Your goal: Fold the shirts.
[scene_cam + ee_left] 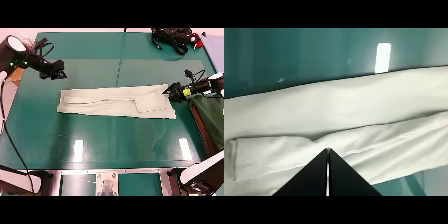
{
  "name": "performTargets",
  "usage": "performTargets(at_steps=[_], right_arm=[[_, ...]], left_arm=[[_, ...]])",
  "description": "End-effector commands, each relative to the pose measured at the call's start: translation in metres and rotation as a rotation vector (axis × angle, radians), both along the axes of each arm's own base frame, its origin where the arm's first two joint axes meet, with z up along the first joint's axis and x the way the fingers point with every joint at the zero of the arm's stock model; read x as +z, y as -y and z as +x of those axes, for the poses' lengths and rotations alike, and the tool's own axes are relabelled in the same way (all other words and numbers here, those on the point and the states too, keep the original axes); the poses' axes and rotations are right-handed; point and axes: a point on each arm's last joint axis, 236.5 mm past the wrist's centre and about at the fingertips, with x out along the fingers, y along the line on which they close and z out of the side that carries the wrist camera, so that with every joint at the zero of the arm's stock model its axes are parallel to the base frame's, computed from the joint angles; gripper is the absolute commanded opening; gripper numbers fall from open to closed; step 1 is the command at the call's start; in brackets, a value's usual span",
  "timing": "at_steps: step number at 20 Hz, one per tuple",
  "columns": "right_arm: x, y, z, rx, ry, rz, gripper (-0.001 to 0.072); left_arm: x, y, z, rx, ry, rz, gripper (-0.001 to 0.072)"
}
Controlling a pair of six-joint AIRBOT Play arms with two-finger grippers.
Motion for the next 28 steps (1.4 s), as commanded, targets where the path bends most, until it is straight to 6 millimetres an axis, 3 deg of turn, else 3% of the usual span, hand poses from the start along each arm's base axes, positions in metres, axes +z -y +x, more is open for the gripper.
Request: performTargets(at_steps=[1, 2, 4, 7, 9, 12, 14, 18, 21, 25, 27, 28], right_arm=[[-0.009, -0.017, 0.009, 0.018, 0.020, 0.018, 0.0403], [-0.008, -0.018, 0.010, 0.019, 0.025, 0.016, 0.0124], [-0.004, -0.018, 0.012, 0.026, 0.033, 0.016, 0.0012], [0.016, -0.019, 0.012, 0.055, 0.054, 0.019, 0.0012], [0.045, -0.018, 0.017, 0.069, 0.109, 0.000, 0.0012], [0.114, -0.029, 0.017, 0.110, 0.222, -0.038, 0.0012], [0.162, -0.041, 0.012, 0.137, 0.285, -0.061, 0.0012], [0.242, -0.078, -0.014, 0.215, 0.375, -0.074, 0.0012], [0.279, -0.108, -0.030, 0.259, 0.432, -0.062, 0.0013], [0.290, -0.143, -0.044, 0.338, 0.457, -0.037, 0.0013], [0.288, -0.149, -0.044, 0.349, 0.454, -0.032, 0.0012], [0.288, -0.150, -0.043, 0.351, 0.456, -0.031, 0.0013]], left_arm=[[0.003, 0.034, -0.004, -0.079, 0.023, -0.029, 0.0020], [0.002, 0.048, -0.005, -0.106, 0.038, -0.014, 0.0020], [-0.005, 0.089, -0.002, -0.158, 0.083, -0.008, 0.0020], [-0.032, 0.159, -0.007, -0.244, 0.108, -0.013, 0.0020], [-0.065, 0.208, -0.018, -0.304, 0.103, -0.012, 0.0020], [-0.107, 0.274, -0.044, -0.380, 0.095, -0.022, 0.0020], [-0.120, 0.304, -0.060, -0.400, 0.084, -0.055, 0.0020], [-0.121, 0.335, -0.076, -0.394, 0.071, -0.124, 0.0020], [-0.113, 0.342, -0.065, -0.342, 0.099, -0.166, 0.0020], [-0.105, 0.352, -0.067, -0.313, 0.086, -0.221, 0.0020], [-0.105, 0.347, -0.077, -0.346, 0.033, -0.220, 0.0020], [-0.101, 0.335, -0.082, -0.378, -0.012, -0.212, 0.0020]])
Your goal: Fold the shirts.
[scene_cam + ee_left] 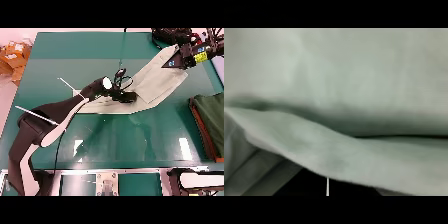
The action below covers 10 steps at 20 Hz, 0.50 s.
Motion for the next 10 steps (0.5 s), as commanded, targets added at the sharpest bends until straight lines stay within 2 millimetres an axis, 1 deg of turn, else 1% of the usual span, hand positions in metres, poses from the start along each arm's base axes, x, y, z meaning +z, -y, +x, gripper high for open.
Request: performTargets(at_steps=[1, 2, 3, 5, 6, 7, 8, 10], right_arm=[[0.006, -0.015, -0.003, 0.026, 0.012, 0.010, 0.0013], [0.007, -0.018, -0.003, 0.028, 0.016, 0.017, 0.0012], [0.009, -0.025, -0.004, 0.032, 0.010, 0.027, 0.0013], [0.011, -0.048, -0.006, 0.054, 0.013, 0.039, 0.0013], [0.012, -0.065, -0.006, 0.071, 0.027, 0.046, 0.0012], [0.014, -0.086, -0.006, 0.087, 0.045, 0.056, 0.0013], [0.016, -0.109, -0.005, 0.105, 0.072, 0.070, 0.0013], [0.010, -0.167, 0.001, 0.131, 0.120, 0.106, 0.0013]], left_arm=[[0.013, -0.024, -0.016, -0.083, -0.108, 0.018, 0.0020], [0.023, -0.047, -0.018, -0.124, -0.141, 0.048, 0.0020], [0.035, -0.072, -0.017, -0.150, -0.161, 0.091, 0.0019], [0.056, -0.144, -0.005, -0.130, -0.170, 0.257, 0.0019], [0.068, -0.188, 0.006, -0.088, -0.146, 0.373, 0.0019], [0.083, -0.232, 0.018, -0.031, -0.109, 0.483, 0.0020], [0.098, -0.272, 0.026, 0.027, -0.080, 0.570, 0.0020], [0.128, -0.337, 0.037, 0.146, -0.039, 0.681, 0.0020]])
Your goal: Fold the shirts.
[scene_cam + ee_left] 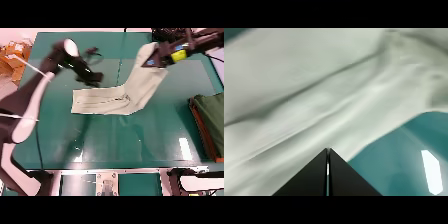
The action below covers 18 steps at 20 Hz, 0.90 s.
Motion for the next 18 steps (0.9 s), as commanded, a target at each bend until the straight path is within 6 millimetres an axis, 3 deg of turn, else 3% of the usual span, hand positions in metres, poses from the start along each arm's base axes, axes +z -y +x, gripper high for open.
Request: performTargets(at_steps=[1, 3, 5, 6, 7, 8, 10, 11, 13, 15, 18], right_arm=[[-0.008, -0.097, 0.008, 0.021, 0.070, 0.073, 0.0013], [-0.042, -0.173, 0.005, 0.054, 0.076, 0.104, 0.0014], [-0.096, -0.256, 0.003, 0.029, 0.090, 0.141, 0.0027], [-0.124, -0.297, -0.004, -0.001, 0.087, 0.175, 0.0267], [-0.146, -0.324, -0.011, -0.015, 0.090, 0.185, 0.0571], [-0.162, -0.335, -0.011, -0.028, 0.110, 0.176, 0.0593], [-0.164, -0.315, 0.006, -0.042, 0.098, 0.151, 0.0576], [-0.156, -0.286, 0.023, -0.065, 0.060, 0.137, 0.0566], [-0.143, -0.214, 0.060, -0.119, -0.002, 0.094, 0.0549], [-0.143, -0.133, 0.086, -0.180, -0.077, 0.028, 0.0549], [-0.172, -0.025, 0.092, -0.243, -0.215, -0.093, 0.0549]], left_arm=[[0.047, -0.137, 0.004, 0.185, 0.040, 0.284, 0.0020], [0.061, -0.166, 0.007, 0.253, 0.060, 0.279, 0.0020], [0.065, -0.187, 0.009, 0.292, 0.065, 0.281, 0.0020], [0.065, -0.196, 0.010, 0.298, 0.065, 0.284, 0.0020], [0.064, -0.203, 0.010, 0.299, 0.066, 0.286, 0.0020], [0.064, -0.210, 0.010, 0.301, 0.067, 0.289, 0.0020], [0.065, -0.219, 0.012, 0.299, 0.077, 0.293, 0.0020], [0.065, -0.222, 0.012, 0.294, 0.079, 0.296, 0.0020], [0.065, -0.223, 0.013, 0.293, 0.082, 0.300, 0.0020], [0.066, -0.222, 0.019, 0.296, 0.106, 0.295, 0.0020], [0.066, -0.222, 0.018, 0.297, 0.105, 0.292, 0.0020]])
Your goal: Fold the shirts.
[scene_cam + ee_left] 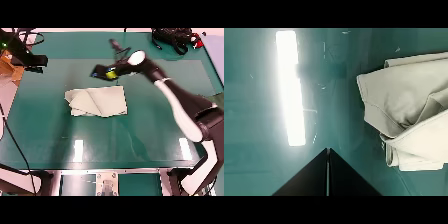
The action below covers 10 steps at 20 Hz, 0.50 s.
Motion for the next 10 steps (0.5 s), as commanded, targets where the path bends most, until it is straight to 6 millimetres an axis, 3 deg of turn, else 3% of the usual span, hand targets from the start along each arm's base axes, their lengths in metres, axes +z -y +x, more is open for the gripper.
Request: performTargets(at_steps=[1, 3, 5, 7, 10], right_arm=[[-0.037, 0.121, -0.005, -0.067, -0.214, -0.111, 0.0551], [-0.073, 0.156, -0.016, -0.127, -0.322, -0.122, 0.0639], [-0.106, 0.167, -0.035, -0.145, -0.408, -0.127, 0.0639], [-0.123, 0.150, -0.050, -0.122, -0.431, -0.079, 0.0639], [-0.135, 0.106, -0.060, -0.104, -0.411, -0.019, 0.0639]], left_arm=[[0.001, -0.002, 0.002, 0.002, 0.009, 0.002, 0.0020], [0.001, -0.002, 0.001, 0.002, 0.005, 0.002, 0.0020], [0.000, -0.002, -0.001, 0.002, -0.001, 0.002, 0.0020], [0.000, -0.002, 0.000, 0.002, 0.000, -0.002, 0.0020], [0.001, 0.000, 0.000, 0.000, 0.000, -0.008, 0.0020]])
